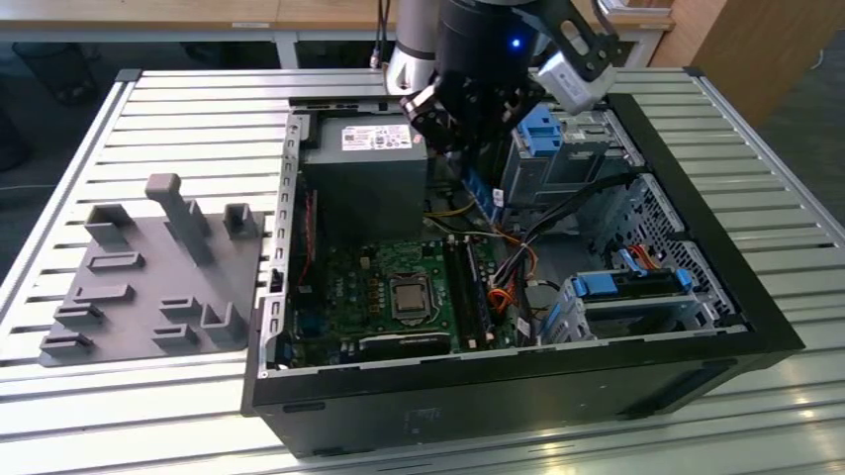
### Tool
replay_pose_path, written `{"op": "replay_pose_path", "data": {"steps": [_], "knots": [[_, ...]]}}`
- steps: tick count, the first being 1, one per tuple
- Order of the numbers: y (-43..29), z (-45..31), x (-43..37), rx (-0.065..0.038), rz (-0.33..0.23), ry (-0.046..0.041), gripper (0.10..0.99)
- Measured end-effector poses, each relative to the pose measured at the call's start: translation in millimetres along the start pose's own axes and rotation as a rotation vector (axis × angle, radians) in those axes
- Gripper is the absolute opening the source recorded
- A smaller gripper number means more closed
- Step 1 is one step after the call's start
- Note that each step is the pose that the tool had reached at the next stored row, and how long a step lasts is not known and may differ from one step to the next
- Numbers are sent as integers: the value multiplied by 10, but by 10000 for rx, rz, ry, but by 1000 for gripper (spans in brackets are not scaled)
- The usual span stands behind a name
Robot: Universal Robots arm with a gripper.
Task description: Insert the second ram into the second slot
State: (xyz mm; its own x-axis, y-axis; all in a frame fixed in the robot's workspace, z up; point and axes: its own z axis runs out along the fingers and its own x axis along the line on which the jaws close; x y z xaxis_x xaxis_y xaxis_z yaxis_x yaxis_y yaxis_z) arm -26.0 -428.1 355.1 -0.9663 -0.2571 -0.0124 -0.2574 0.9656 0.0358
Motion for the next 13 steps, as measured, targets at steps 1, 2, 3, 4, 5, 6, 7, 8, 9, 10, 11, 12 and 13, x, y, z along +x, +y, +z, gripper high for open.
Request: {"op": "replay_pose_path", "data": {"steps": [1,2,3,4,5,6,7,8,9,10,11,12,13], "knots": [[0,7,0,2,182,-7,137],[-1,15,0,4,360,-13,137],[-1,23,0,7,557,-20,137],[-1,31,0,9,736,-27,137],[-1,39,1,10,915,-33,137],[-2,46,1,14,1097,-39,137],[-2,54,1,15,1275,-46,137],[-2,63,1,17,1456,-53,137],[-3,72,1,20,1634,-59,137],[-3,81,1,23,1815,-65,137],[-4,94,1,25,2011,-72,137],[-4,110,2,27,2190,-79,137],[-5,128,2,28,2347,-84,137]]}}
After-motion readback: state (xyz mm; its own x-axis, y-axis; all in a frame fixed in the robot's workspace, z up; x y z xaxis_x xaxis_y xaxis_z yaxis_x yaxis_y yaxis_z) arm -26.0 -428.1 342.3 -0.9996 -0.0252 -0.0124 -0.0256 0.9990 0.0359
